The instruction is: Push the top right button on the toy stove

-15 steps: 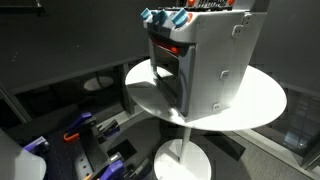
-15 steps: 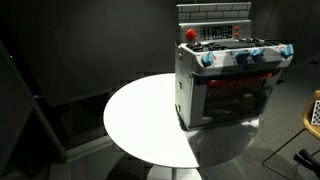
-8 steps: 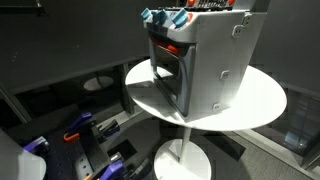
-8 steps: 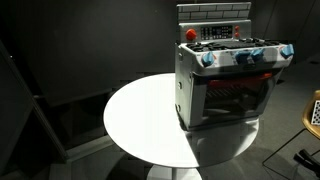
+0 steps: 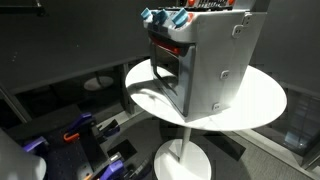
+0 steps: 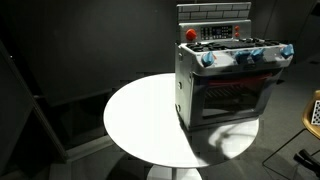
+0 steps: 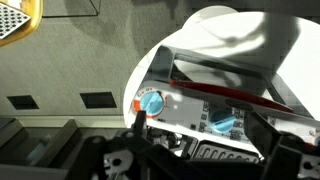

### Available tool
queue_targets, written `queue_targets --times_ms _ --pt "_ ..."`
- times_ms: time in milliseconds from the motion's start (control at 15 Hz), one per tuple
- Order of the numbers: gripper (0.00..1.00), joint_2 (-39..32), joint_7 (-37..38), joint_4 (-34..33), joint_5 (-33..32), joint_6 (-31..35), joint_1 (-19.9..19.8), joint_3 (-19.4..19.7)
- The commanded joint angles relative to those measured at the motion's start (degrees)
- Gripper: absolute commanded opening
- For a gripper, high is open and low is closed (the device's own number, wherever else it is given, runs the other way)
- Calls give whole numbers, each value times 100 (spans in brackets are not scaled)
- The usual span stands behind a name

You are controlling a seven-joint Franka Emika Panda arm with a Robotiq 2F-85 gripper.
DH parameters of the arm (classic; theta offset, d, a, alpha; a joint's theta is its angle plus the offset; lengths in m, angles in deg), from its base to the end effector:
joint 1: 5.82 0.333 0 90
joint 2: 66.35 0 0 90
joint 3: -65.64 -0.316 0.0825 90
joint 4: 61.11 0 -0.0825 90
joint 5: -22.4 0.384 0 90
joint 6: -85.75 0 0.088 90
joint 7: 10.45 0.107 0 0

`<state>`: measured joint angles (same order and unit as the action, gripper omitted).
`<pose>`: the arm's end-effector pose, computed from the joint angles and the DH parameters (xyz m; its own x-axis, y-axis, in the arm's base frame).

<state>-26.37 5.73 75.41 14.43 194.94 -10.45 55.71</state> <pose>0.3609 0.0363 0.5788 0.9524 -0.1545 0.2629 -0.2059 -0.9618 0.1804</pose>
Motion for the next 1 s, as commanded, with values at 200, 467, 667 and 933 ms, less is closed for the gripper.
queue_targets --times_ms 200,467,667,933 --pt "100 -1240 29 -1147 -241 326 -42 206" --pt "100 -1892 13 -1673 -364 500 -50 370" --pt "100 -2340 -7 -2024 -464 634 -66 533" --pt "100 -2854 -7 -2424 -570 803 -98 753"
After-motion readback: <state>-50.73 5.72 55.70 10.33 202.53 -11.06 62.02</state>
